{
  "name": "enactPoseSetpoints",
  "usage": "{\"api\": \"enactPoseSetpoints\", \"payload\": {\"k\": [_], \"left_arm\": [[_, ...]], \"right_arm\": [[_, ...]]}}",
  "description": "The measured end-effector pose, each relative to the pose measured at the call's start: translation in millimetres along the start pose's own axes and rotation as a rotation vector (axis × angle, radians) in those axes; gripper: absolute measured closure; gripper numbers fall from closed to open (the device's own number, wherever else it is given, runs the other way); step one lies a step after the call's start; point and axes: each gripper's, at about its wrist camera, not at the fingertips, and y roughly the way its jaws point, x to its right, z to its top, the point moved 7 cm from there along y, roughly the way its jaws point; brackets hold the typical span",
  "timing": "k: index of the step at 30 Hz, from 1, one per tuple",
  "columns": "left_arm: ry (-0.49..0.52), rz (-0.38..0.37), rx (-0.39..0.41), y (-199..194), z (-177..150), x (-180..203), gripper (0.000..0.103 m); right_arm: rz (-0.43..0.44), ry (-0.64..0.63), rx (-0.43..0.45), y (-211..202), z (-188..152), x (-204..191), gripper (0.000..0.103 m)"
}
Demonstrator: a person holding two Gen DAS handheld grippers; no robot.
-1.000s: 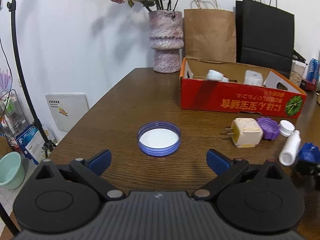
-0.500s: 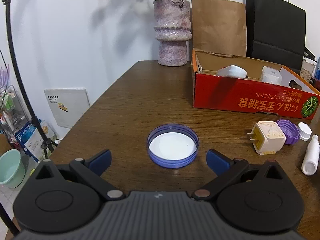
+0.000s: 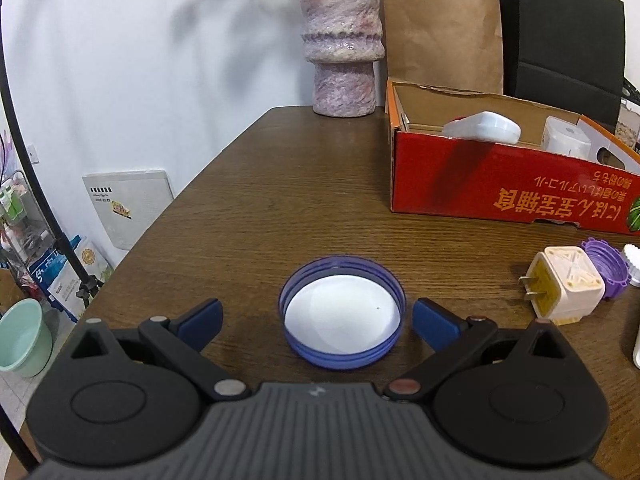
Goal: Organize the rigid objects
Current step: 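Grasp the blue-rimmed white lid with the left gripper while the right gripper grasps the blue cap, then carry the white lid and blue cap with both tools over the red box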
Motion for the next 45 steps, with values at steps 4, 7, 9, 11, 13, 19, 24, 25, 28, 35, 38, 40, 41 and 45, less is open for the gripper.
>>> {"api": "enactPoseSetpoints", "payload": {"k": [4,7,9,11,13,19,24,25,28,35,38,40,41,45], "left_arm": [[-0.003,-0.016,0.005,2.6,2.6,3.2,0.015],[-0.010,-0.063,0.002,2.7,3.4,8.1,0.035],[0.005,-0.063,0.015,-0.4,2.5,11.2,0.035],[0.011,-0.058,0.040,-5.2,3.3,13.3,0.035],[0.011,-0.061,0.061,-10.3,4.4,14.2,0.035],[-0.009,-0.077,0.095,-22.3,6.5,17.6,0.035],[-0.006,-0.088,0.134,-36.4,7.7,26.7,0.035],[-0.002,-0.090,0.140,-39.0,7.9,29.4,0.035],[0.009,-0.104,0.160,-47.0,8.5,39.2,0.035],[0.026,-0.127,0.216,-67.8,8.7,61.0,0.035],[0.035,-0.131,0.241,-75.2,9.5,70.4,0.035],[0.037,-0.139,0.251,-79.3,10.5,76.0,0.035],[0.038,-0.143,0.256,-81.2,11.1,79.0,0.035],[0.049,-0.144,0.271,-86.6,13.2,88.6,0.035]], "right_arm": [[0.004,-0.003,0.001,3.3,2.1,-1.7,0.051],[0.006,-0.008,0.003,3.9,2.2,-2.5,0.051],[0.003,-0.006,0.008,3.2,2.4,-2.7,0.051],[0.000,-0.004,0.015,2.2,2.9,-2.2,0.051],[0.000,-0.006,0.022,0.8,3.0,-2.5,0.051],[-0.004,-0.017,0.042,-4.5,2.5,-3.3,0.051],[-0.006,-0.024,0.055,-8.0,2.8,-3.7,0.051],[-0.006,-0.025,0.058,-8.6,3.1,-3.8,0.051],[-0.005,-0.024,0.068,-10.5,4.2,-3.7,0.051],[0.004,-0.021,0.098,-16.5,7.7,-3.4,0.051],[0.012,-0.014,0.109,-18.7,9.3,-3.1,0.051],[0.016,-0.010,0.115,-19.5,10.4,-3.3,0.051],[0.018,-0.007,0.120,-20.0,11.3,-3.3,0.051],[0.031,0.017,0.151,-23.9,16.3,-1.3,0.051]]}}
